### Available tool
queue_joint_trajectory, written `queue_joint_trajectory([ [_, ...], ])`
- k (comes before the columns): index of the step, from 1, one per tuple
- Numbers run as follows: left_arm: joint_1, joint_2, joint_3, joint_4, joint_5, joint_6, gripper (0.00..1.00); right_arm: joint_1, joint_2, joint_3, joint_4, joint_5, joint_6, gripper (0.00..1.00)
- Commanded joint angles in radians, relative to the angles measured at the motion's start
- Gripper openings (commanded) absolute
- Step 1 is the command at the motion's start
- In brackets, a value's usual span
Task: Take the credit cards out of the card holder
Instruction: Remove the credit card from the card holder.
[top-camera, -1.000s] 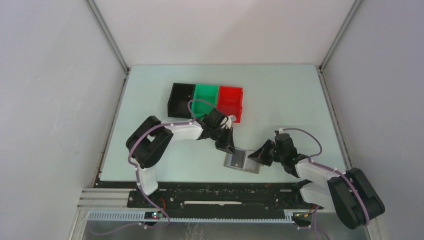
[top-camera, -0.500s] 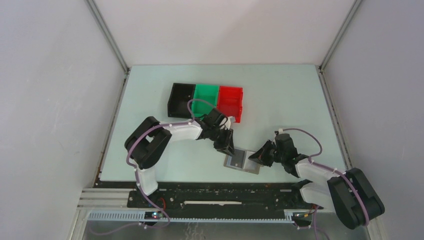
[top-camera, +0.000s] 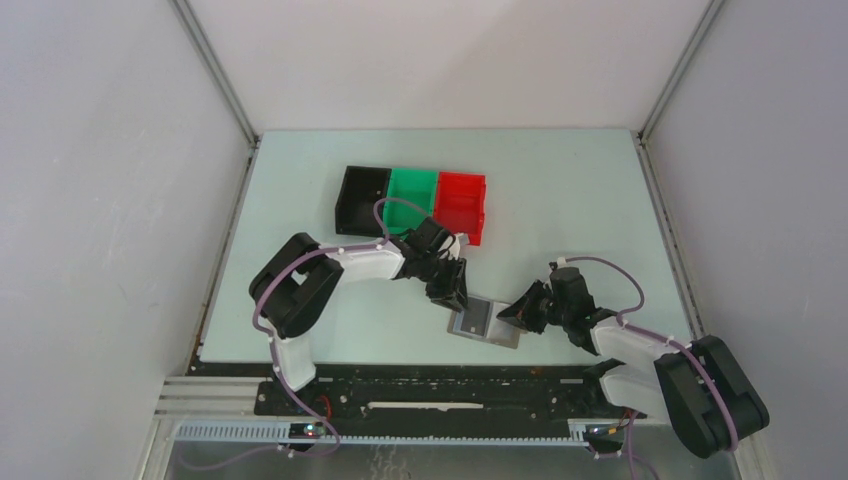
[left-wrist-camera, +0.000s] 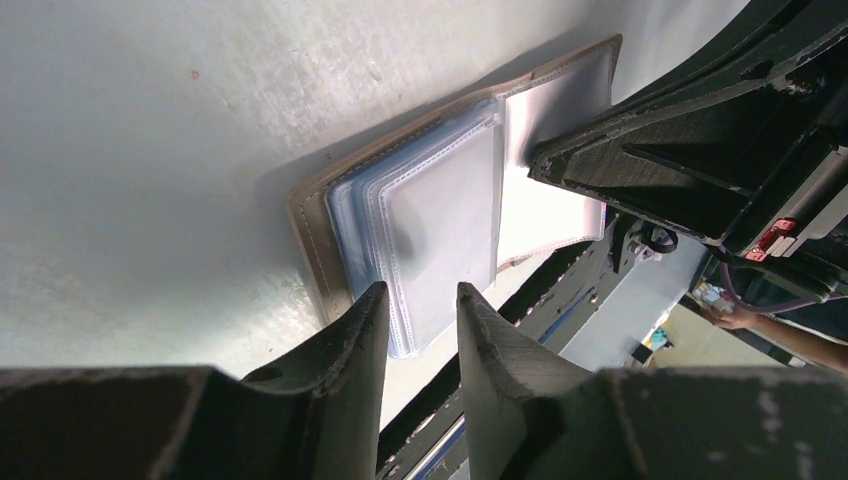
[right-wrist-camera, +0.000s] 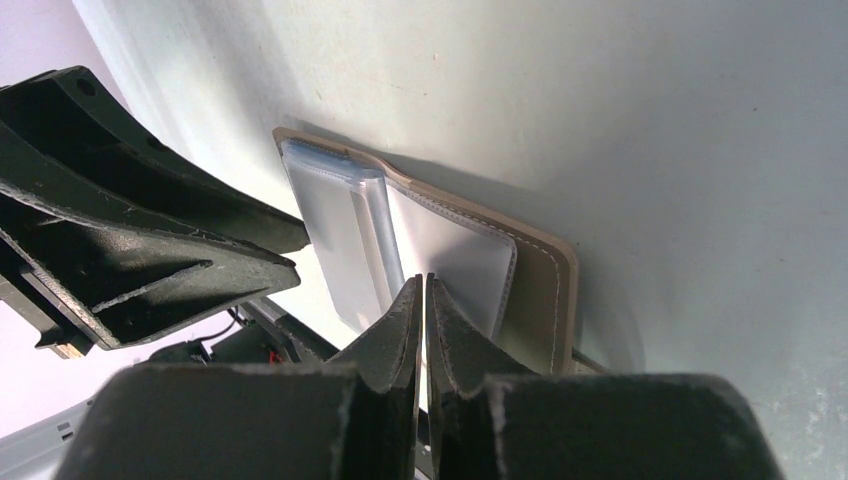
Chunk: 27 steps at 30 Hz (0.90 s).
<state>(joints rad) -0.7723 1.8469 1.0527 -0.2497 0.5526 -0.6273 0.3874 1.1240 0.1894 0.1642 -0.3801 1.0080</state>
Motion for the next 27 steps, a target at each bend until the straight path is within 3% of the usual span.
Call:
queue_joint_trajectory([
  [1,-0.005,-0.003,0.018,0.006,0.005,0.023,0.36,-0.002,0.006,0.012,0.006,0.0,-0.019,0.1],
  [27,-0.027,-0.077,0.029,0.16,0.21,-0.09,0.33,-0.005,-0.026,0.005,-0.019,0.009,-0.016,0.1],
])
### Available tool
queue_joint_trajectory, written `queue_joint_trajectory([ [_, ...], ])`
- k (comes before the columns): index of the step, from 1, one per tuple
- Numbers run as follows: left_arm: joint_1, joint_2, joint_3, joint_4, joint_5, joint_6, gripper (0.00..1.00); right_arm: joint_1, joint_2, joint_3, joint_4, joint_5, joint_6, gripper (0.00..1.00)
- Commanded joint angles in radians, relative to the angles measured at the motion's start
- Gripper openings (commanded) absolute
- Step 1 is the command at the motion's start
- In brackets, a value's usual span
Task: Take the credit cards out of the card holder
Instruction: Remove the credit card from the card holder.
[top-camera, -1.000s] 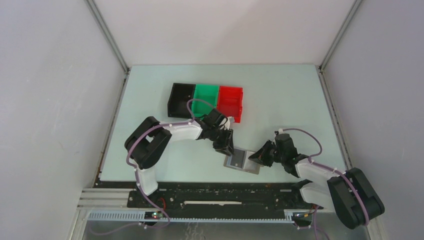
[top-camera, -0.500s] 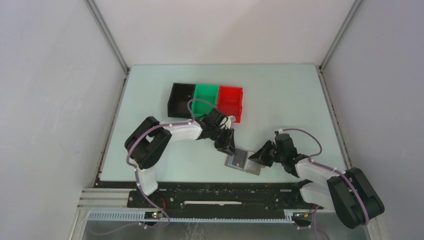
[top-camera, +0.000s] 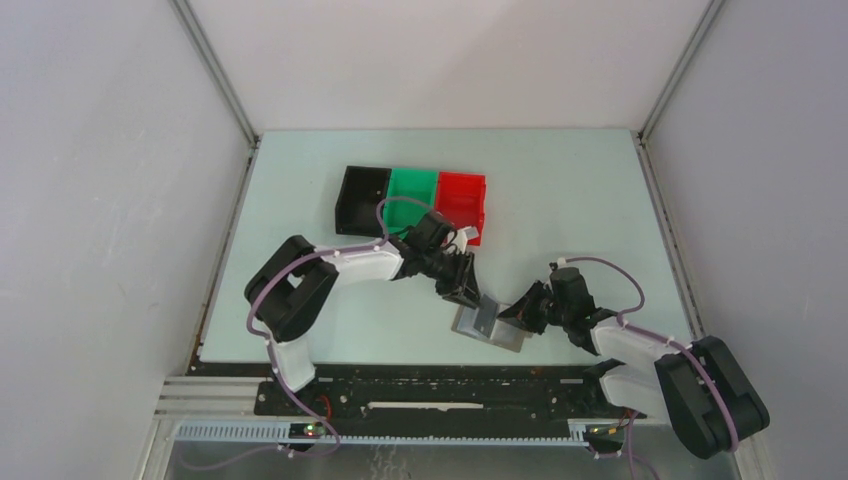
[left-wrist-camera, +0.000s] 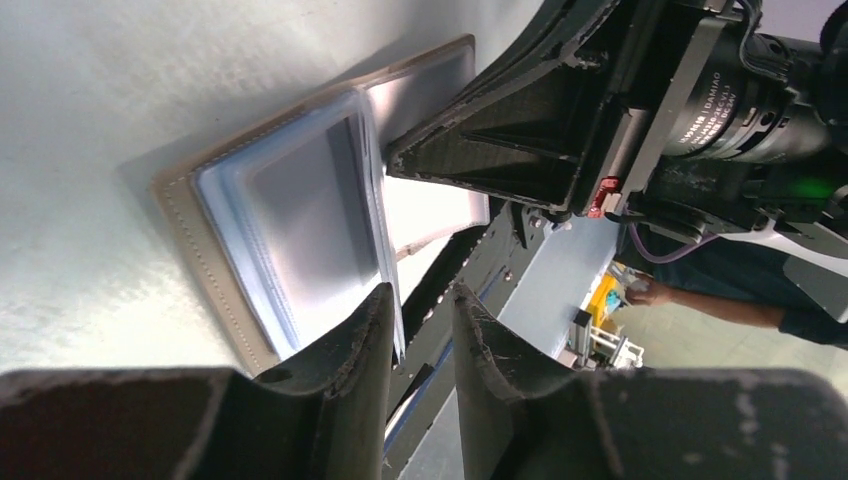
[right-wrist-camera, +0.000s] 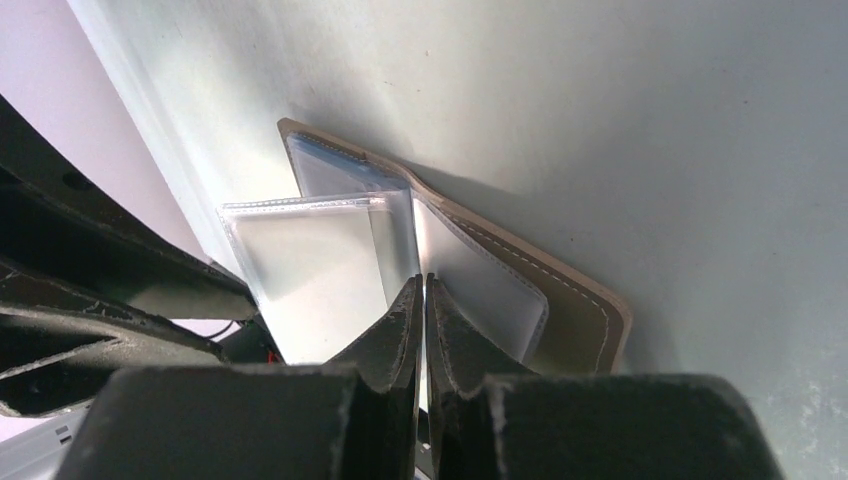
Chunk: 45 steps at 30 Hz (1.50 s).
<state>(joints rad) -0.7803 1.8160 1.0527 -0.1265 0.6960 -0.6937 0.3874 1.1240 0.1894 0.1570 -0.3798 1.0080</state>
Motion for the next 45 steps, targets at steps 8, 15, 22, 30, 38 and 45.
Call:
queue_joint_trajectory([
  [8,-0.059,-0.024,0.048,0.047,0.087,-0.032,0.33,-0.028,-0.081,-0.002,-0.055,0.009,-0.021,0.1],
  [15,-0.081,-0.002,0.07,0.052,0.092,-0.036,0.33,-0.071,-0.192,-0.002,-0.143,0.009,-0.037,0.11],
  [22,-0.092,0.028,0.112,0.054,0.101,-0.041,0.33,-0.104,-0.299,-0.004,-0.244,0.006,-0.047,0.12],
  [30,-0.098,0.066,0.154,0.055,0.109,-0.042,0.33,-0.111,-0.362,-0.004,-0.27,-0.033,-0.054,0.16],
  [38,-0.082,0.043,0.126,0.028,0.048,-0.028,0.33,-0.096,-0.356,0.009,-0.236,-0.078,-0.071,0.21],
  [45,-0.039,-0.003,0.033,0.006,-0.097,-0.028,0.36,-0.017,-0.198,0.028,-0.184,-0.064,-0.072,0.2],
])
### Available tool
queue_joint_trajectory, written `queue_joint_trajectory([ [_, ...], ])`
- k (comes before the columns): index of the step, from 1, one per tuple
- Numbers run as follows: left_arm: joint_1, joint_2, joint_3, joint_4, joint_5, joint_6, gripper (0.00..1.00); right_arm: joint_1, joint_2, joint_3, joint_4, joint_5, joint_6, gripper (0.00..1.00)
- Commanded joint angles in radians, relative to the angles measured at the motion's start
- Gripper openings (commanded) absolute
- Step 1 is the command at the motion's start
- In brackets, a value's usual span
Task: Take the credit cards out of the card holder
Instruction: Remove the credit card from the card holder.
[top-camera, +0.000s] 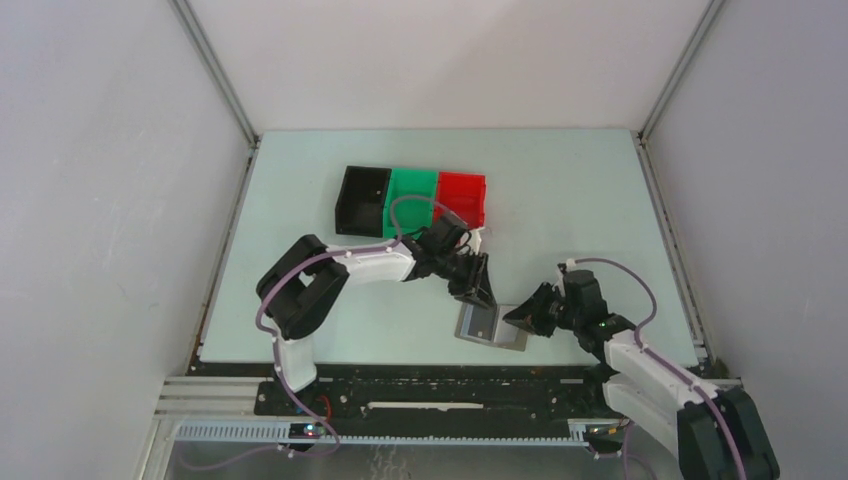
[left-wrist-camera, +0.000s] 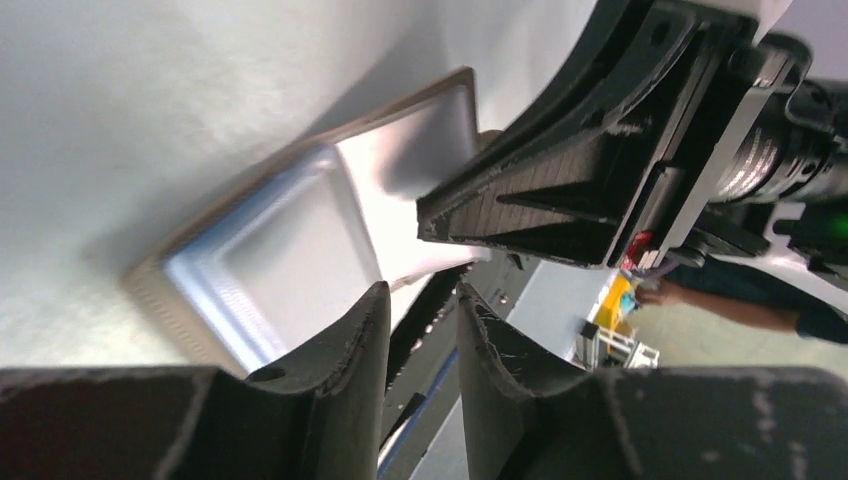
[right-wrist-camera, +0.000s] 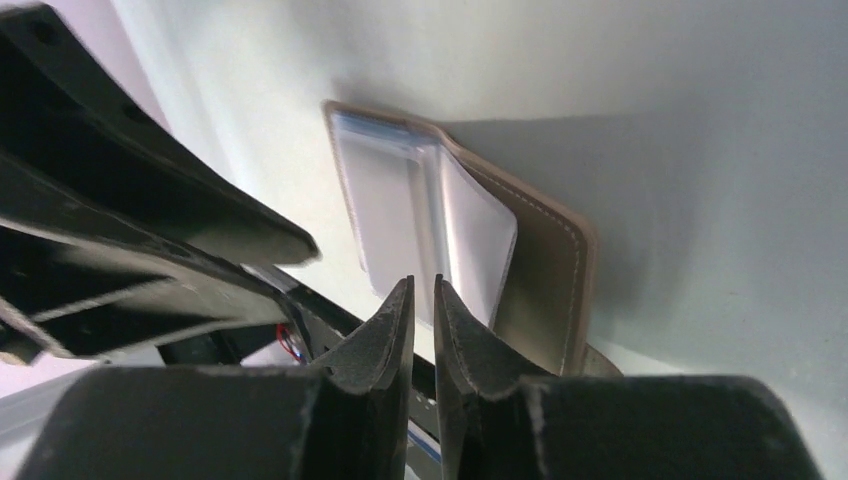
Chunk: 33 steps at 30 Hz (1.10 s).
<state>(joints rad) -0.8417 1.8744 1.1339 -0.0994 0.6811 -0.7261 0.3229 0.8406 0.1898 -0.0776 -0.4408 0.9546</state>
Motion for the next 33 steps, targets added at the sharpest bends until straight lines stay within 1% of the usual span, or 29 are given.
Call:
queue_joint_trajectory([
  [1,0.024,-0.057,-0.052,-0.027,-0.089,0.005,0.36,0.055,0.11,0.027,0.047,0.014,-0.012,0.2],
  [4,0.027,-0.042,-0.067,-0.033,-0.12,-0.003,0.36,0.053,0.145,0.014,0.022,0.071,0.01,0.18],
  [9,0.029,-0.011,-0.074,-0.028,-0.14,-0.008,0.36,0.047,0.096,0.005,-0.052,0.15,0.01,0.19],
  [14,0.029,0.002,-0.061,-0.06,-0.168,0.009,0.36,0.039,0.067,0.002,-0.085,0.171,0.004,0.19],
  [18,0.027,-0.007,-0.045,-0.126,-0.241,0.048,0.37,0.036,0.083,-0.01,-0.064,0.165,0.008,0.19],
  [21,0.027,-0.012,-0.042,-0.157,-0.27,0.07,0.38,0.035,0.099,-0.013,-0.048,0.162,0.009,0.19],
  [27,0.026,-0.02,-0.062,-0.103,-0.208,0.056,0.37,0.035,0.113,-0.012,-0.03,0.156,0.01,0.19],
  [33,-0.004,-0.054,-0.051,-0.094,-0.2,0.08,0.37,0.035,0.122,-0.02,-0.015,0.151,0.012,0.19],
])
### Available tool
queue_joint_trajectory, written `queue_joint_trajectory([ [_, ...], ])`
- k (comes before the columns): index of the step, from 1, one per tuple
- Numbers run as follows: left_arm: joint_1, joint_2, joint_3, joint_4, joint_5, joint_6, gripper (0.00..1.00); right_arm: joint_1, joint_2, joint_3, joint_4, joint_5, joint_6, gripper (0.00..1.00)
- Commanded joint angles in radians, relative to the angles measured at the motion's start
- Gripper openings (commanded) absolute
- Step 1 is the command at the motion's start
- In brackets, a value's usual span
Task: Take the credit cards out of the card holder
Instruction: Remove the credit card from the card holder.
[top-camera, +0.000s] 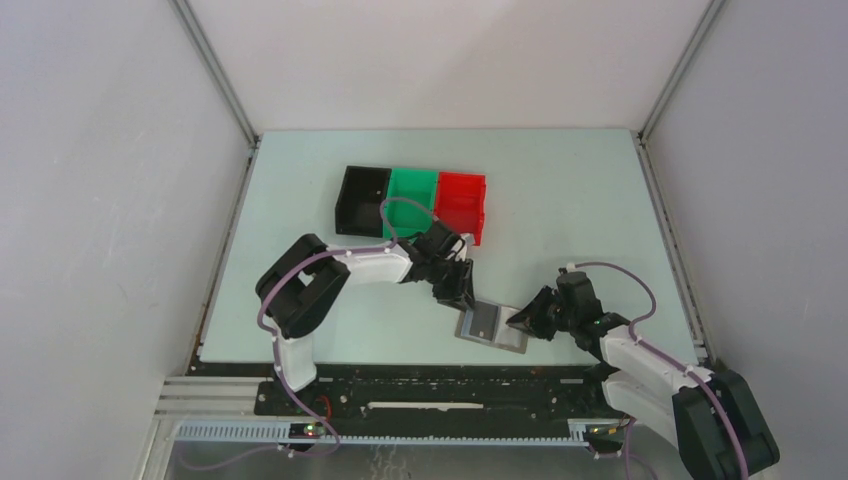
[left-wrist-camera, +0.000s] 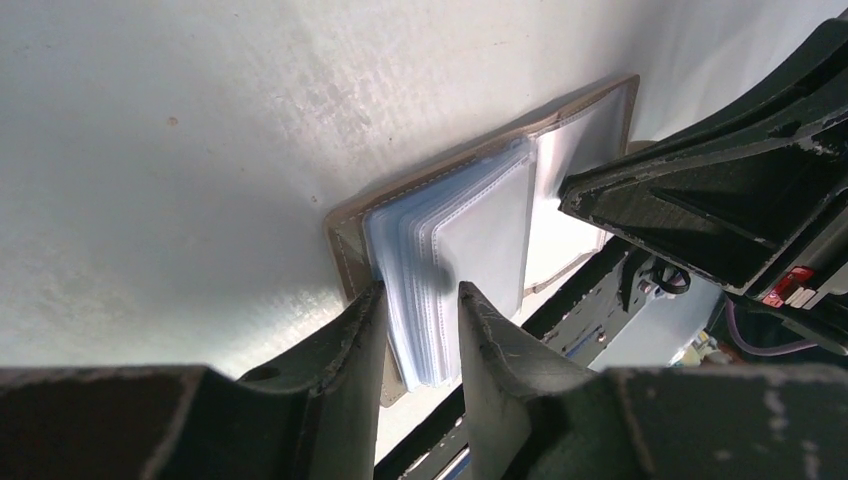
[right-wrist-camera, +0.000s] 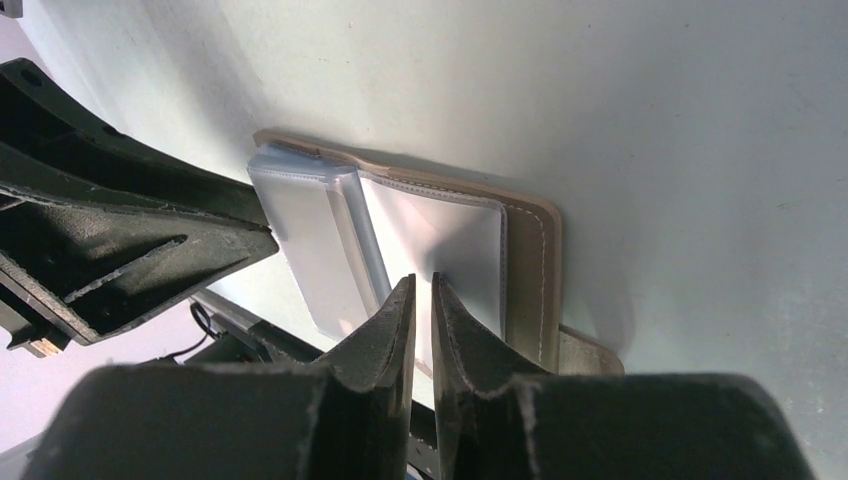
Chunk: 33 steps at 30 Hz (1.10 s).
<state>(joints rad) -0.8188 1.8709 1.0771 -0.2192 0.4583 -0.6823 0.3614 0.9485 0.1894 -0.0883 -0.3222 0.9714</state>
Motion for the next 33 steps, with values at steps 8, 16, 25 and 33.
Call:
queue_joint_trajectory([
  [8,-0.055,-0.042,0.03,0.011,0.031,0.043,0.37,-0.004,0.011,-0.021,0.002,0.029,-0.002,0.19],
  [16,-0.056,-0.063,0.038,0.023,0.038,0.046,0.29,-0.004,0.022,-0.017,0.007,0.029,-0.003,0.19],
  [25,-0.045,-0.09,0.036,0.049,0.063,0.011,0.27,0.005,-0.085,0.03,-0.123,0.063,-0.028,0.2],
  [33,-0.002,-0.088,0.033,0.03,0.068,0.023,0.26,-0.014,-0.251,0.064,-0.329,0.159,-0.051,0.21],
])
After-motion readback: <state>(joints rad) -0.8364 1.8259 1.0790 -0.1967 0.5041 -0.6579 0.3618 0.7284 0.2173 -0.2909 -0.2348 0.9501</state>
